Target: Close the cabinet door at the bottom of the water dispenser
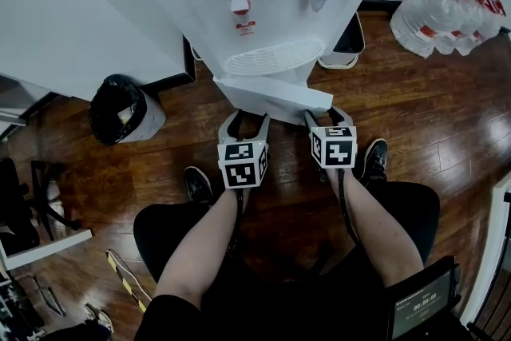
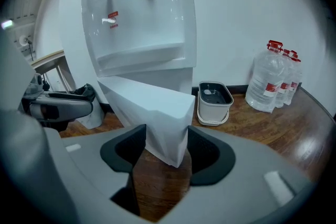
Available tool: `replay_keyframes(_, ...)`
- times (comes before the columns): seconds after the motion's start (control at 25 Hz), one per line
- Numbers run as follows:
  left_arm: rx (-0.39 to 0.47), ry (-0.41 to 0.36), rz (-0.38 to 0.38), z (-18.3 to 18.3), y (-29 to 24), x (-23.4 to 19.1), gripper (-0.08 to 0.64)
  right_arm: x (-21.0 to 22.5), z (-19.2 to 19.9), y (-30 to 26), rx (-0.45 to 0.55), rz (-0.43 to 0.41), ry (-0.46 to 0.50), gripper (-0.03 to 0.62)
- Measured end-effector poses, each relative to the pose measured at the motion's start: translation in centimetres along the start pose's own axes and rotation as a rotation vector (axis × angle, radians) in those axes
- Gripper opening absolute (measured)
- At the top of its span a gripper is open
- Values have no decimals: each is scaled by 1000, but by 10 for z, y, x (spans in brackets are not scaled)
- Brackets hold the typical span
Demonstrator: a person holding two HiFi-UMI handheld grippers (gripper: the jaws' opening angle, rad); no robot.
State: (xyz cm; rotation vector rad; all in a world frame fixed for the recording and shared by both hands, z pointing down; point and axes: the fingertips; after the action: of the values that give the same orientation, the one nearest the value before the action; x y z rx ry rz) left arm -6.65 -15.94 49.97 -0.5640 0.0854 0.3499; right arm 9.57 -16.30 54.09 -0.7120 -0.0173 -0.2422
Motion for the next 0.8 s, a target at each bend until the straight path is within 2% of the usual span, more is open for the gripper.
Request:
replay_keyframes(0.16, 7, 16, -31, 1, 4, -7, 275, 4, -2, -4, -4, 1, 44, 245)
replay_keyframes(0.32, -3, 48, -50, 9, -1, -9, 275, 7, -9, -17, -13, -3, 83, 281)
replay_keyframes(0.44, -10, 26, -52, 11, -6, -8, 275, 10, -17, -25, -13, -3, 101, 308)
replay_keyframes(0.8, -6, 41, -64, 5, -26, -9, 275, 22, -37, -44, 20, -24, 132, 311)
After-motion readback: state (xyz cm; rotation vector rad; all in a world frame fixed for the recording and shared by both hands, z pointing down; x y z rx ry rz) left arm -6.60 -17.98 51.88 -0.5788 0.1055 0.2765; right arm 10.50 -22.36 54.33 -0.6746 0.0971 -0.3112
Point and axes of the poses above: the fingertips, and each gripper's own axes: y backward along the fingers, x to its right, z out of its underside, and after that the axes turned 5 degrees about x, right-handed
